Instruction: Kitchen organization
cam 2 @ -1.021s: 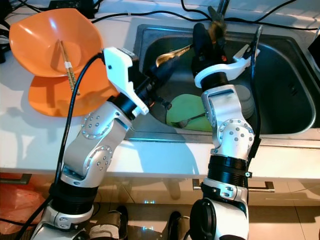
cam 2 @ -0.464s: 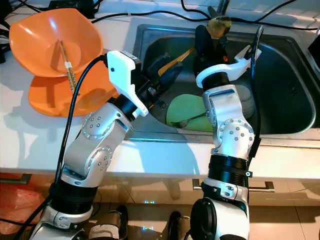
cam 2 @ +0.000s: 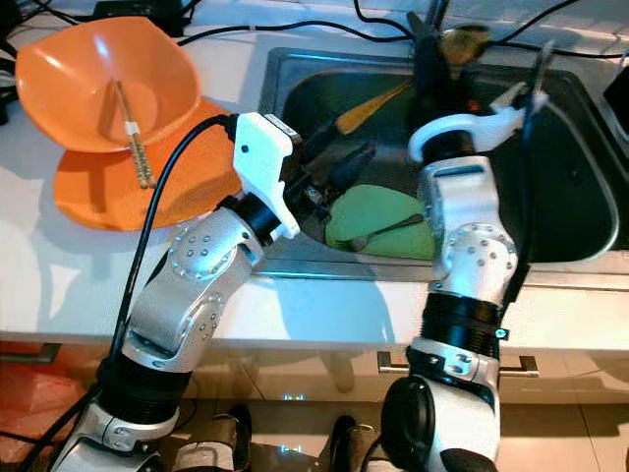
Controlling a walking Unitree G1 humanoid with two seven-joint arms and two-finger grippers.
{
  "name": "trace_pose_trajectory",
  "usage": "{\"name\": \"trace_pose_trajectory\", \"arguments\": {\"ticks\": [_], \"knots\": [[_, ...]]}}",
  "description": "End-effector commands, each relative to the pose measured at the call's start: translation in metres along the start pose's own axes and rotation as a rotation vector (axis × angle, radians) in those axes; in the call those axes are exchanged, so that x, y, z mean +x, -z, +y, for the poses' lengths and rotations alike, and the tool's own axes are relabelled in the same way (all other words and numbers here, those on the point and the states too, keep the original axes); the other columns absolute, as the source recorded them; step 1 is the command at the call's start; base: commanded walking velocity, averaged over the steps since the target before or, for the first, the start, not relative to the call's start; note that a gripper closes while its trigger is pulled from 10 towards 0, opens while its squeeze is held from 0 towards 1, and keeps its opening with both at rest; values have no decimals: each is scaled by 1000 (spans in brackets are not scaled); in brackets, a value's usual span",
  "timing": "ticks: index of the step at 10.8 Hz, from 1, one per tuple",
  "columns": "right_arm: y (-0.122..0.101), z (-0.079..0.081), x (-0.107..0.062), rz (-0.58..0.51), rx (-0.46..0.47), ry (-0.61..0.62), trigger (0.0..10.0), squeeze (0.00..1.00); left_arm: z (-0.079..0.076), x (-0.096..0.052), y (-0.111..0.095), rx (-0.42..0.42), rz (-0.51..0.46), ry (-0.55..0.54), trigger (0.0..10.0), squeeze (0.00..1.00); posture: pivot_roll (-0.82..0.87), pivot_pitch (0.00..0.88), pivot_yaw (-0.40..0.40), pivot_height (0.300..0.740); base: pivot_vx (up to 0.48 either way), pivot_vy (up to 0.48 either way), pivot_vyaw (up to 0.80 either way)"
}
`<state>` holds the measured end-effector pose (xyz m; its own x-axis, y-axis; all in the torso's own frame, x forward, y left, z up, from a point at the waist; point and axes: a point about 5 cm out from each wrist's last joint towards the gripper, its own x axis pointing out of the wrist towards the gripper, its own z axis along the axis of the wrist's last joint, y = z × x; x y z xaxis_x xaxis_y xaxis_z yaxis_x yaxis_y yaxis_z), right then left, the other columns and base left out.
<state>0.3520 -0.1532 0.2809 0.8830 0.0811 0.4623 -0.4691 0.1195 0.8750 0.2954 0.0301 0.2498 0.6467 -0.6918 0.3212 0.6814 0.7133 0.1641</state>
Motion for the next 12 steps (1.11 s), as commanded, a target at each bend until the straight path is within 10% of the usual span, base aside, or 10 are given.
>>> {"name": "trace_pose_trajectory", "arguments": {"ticks": [1,2,12], "knots": [[-6,2,1,-23,-5,-6,0,0,-5,0,4,2,19,22,10000,0,150,205,-44,740,0,0,0],[-10,-1,1,-44,-42,12,9490,0,-6,0,6,25,30,29,10000,0,150,198,-42,740,0,0,0],[3,-31,-9,66,-742,59,10000,0,-10,-2,8,73,60,73,10000,0,158,207,-46,740,0,0,0]]}}
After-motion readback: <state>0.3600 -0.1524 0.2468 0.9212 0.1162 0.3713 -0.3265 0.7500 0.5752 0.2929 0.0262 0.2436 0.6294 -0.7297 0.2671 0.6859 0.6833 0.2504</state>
